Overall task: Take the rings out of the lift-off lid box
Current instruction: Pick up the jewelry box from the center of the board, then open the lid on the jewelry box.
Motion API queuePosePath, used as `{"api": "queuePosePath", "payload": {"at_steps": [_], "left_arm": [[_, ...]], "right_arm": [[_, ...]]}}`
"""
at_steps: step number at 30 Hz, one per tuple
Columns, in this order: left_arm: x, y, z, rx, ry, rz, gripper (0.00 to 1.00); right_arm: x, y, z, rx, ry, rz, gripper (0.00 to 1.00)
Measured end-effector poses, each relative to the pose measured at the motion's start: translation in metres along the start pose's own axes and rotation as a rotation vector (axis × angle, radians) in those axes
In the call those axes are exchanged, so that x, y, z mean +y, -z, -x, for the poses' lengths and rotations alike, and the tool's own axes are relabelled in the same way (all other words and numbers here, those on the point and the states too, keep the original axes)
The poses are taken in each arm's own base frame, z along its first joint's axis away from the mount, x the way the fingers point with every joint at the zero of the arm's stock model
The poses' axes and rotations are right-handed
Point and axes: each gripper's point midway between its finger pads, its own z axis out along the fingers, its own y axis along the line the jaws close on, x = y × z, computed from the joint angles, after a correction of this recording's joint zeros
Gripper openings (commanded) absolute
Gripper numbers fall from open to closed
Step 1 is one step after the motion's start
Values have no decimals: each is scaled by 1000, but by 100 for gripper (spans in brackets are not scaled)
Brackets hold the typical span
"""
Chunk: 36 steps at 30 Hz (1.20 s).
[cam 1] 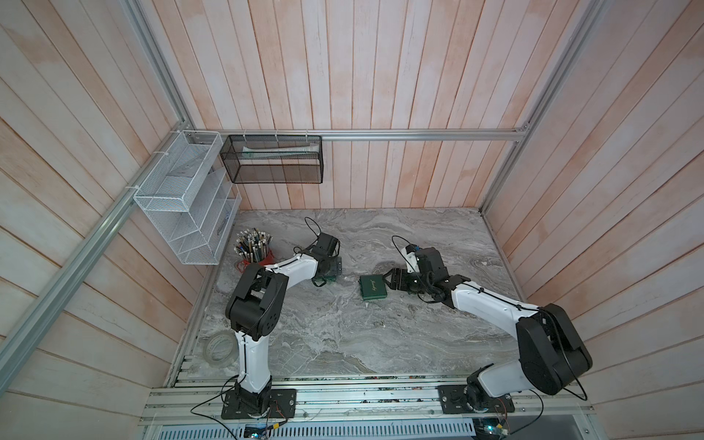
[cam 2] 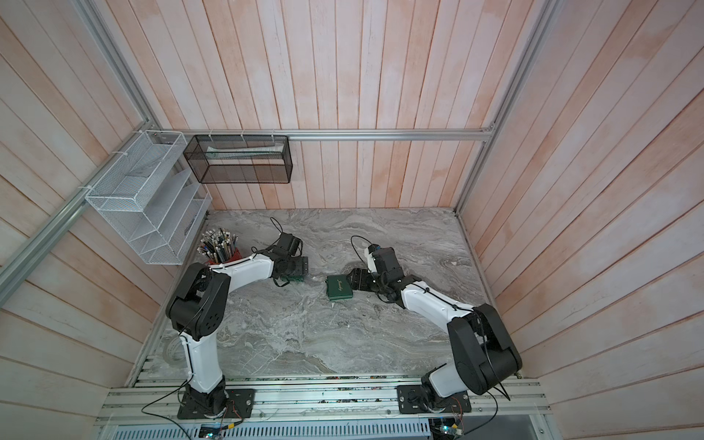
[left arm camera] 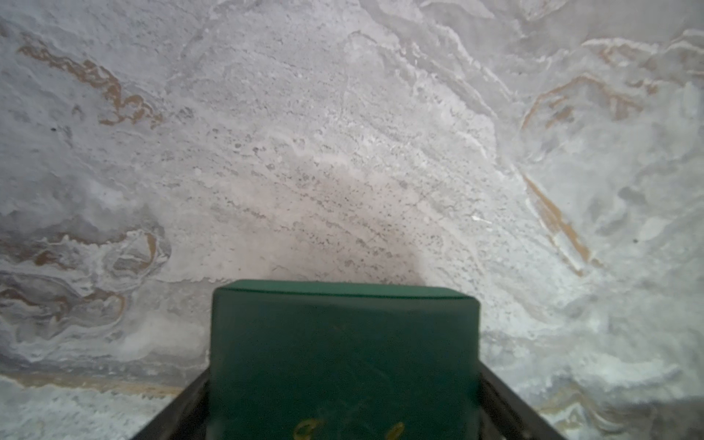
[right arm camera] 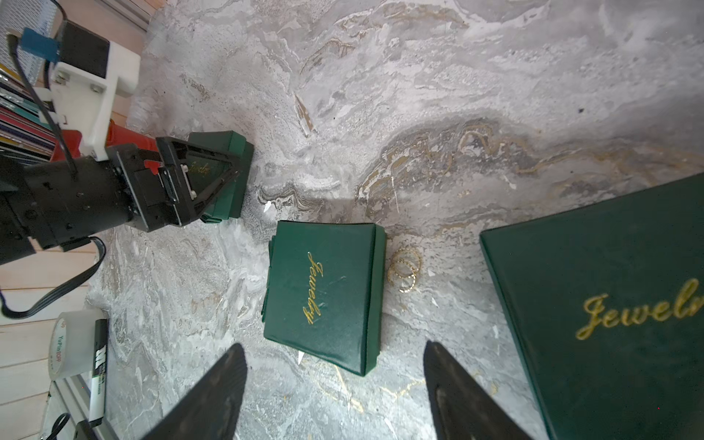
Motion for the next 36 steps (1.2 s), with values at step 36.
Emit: {"api": "queuePosePath", "payload": {"at_steps": [36], "left_arm": [[-37,93,-68,60,204,-480,81]], "right_arm": [[60,-39,-24,55,38,107,71]]}}
